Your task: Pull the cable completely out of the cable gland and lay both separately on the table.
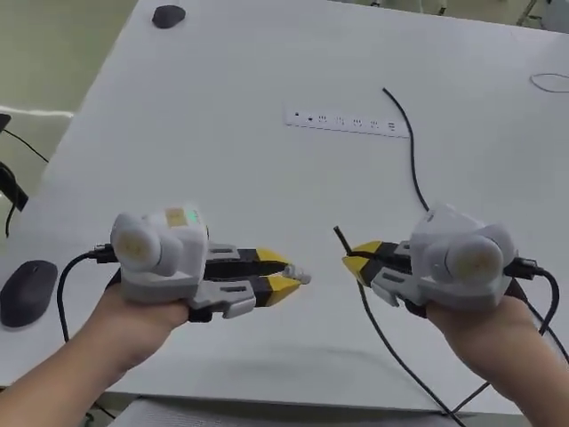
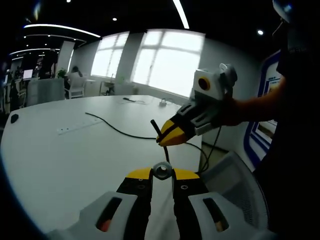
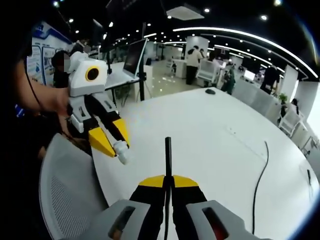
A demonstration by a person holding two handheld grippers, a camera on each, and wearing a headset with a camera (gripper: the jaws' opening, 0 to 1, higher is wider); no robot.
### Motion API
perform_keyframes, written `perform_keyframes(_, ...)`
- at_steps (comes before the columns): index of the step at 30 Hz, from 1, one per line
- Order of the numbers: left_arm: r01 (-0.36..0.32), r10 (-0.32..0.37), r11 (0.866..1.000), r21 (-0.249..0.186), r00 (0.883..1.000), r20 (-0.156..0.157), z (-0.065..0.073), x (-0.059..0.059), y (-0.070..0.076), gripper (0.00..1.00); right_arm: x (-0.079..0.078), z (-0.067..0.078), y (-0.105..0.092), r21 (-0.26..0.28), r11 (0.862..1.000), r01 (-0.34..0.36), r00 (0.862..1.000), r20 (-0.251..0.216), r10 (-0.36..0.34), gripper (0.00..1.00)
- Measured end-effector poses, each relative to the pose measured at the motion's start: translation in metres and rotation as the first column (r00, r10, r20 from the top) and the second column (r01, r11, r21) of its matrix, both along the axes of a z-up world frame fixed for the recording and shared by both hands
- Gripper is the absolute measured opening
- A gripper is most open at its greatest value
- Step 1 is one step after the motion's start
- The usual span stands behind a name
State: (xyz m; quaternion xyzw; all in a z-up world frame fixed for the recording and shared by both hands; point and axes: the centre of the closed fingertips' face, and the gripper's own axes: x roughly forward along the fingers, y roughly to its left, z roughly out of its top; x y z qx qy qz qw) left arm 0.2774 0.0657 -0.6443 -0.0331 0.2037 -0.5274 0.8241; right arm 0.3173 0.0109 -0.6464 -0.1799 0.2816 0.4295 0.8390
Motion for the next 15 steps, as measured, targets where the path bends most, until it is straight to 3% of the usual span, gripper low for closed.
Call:
perform_keyframes(8,-0.019,0.019,1.000,-0.015,1.000,-0.010,-0.014,-0.002,0.007,0.15,0.018,0.006,0.007,-0.022,1.000,-0.001,1.000,0.000,0.001,0.00)
perform_keyframes(15,-0.039,0.039,0.999,-0.018,0.999,-0.023,-0.027,-0.006,0.012,0.15,0.027,0.005,0.024,-0.044,0.998,-0.048,0.999,0.006,0.048,0.00)
